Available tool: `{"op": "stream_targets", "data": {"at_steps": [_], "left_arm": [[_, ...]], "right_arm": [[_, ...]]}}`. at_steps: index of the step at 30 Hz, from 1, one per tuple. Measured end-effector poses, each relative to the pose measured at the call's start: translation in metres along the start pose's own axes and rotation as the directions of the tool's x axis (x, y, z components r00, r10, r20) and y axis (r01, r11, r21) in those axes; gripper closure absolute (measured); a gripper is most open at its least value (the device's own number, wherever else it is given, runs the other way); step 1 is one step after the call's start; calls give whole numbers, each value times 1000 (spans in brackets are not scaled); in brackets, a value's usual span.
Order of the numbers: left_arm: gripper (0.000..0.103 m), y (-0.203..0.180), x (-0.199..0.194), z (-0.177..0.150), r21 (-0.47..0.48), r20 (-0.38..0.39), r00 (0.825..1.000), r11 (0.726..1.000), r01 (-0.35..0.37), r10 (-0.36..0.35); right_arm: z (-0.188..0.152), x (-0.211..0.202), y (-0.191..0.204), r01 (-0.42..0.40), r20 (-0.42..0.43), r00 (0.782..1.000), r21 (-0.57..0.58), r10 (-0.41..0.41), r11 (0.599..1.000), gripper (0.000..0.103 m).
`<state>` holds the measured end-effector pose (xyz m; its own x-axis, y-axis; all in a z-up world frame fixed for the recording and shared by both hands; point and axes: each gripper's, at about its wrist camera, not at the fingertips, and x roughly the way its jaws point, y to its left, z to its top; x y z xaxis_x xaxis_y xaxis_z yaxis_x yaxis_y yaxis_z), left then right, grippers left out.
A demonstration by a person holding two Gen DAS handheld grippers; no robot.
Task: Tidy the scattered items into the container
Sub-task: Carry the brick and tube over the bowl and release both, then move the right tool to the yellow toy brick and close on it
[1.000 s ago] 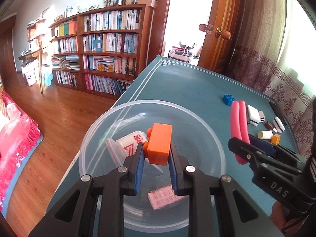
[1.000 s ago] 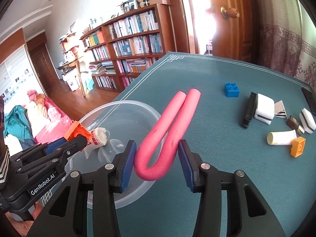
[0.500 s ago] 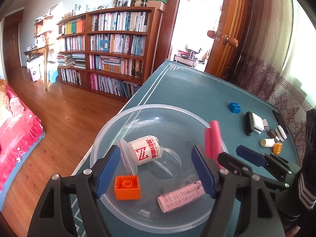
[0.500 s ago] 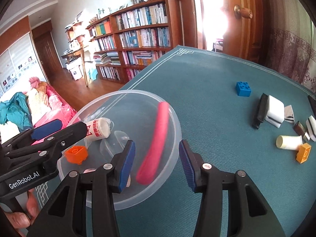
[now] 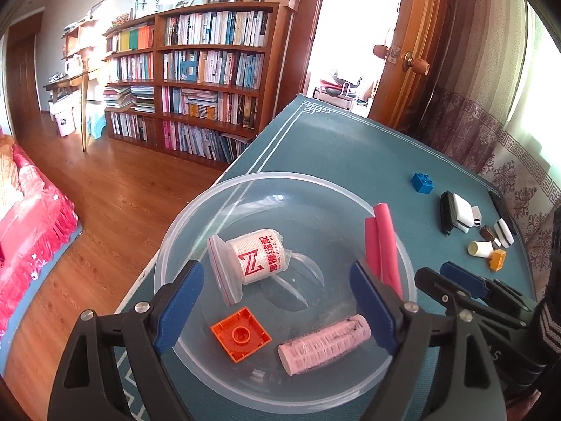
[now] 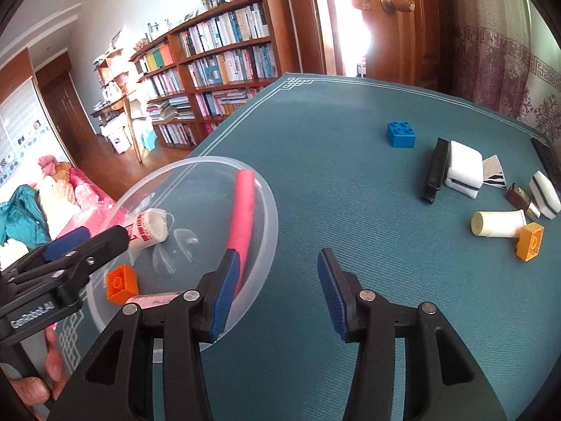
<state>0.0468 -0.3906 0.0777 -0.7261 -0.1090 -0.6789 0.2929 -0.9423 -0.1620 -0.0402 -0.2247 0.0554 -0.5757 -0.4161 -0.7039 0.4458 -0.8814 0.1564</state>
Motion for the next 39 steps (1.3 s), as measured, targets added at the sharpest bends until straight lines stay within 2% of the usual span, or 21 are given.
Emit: {"op": "stream_targets", "data": {"at_steps": [4, 9, 15, 23, 30, 39], "left_arm": [[6, 0, -3, 1, 4, 11, 1000, 1000, -5, 5], [6, 2, -4, 2, 0, 14, 1000, 1000, -7, 7], [6, 2, -2, 2, -3, 11, 1000, 1000, -10, 10], [6, -3, 2, 0, 0, -4, 1000, 1000, -2, 2], [6, -15, 2, -1, 23, -6, 1000, 1000, 8, -8], [6, -48, 5, -2, 97, -29, 999, 995, 32, -29]], "right_arm": [[-1, 8, 2, 47, 4, 999, -23, -47, 999, 53], [3, 23, 10, 73, -11, 997, -55, -74, 996, 53], [-1, 17, 14, -10, -6, 1000, -61, 10, 998, 53], [-3, 11, -9, -27, -18, 999, 27, 27, 999, 53], [-10, -1, -22, -14, -7, 1000, 39, 15, 999, 53], [-20, -15, -60, 42, -4, 999, 102, -42, 994, 53]]}}
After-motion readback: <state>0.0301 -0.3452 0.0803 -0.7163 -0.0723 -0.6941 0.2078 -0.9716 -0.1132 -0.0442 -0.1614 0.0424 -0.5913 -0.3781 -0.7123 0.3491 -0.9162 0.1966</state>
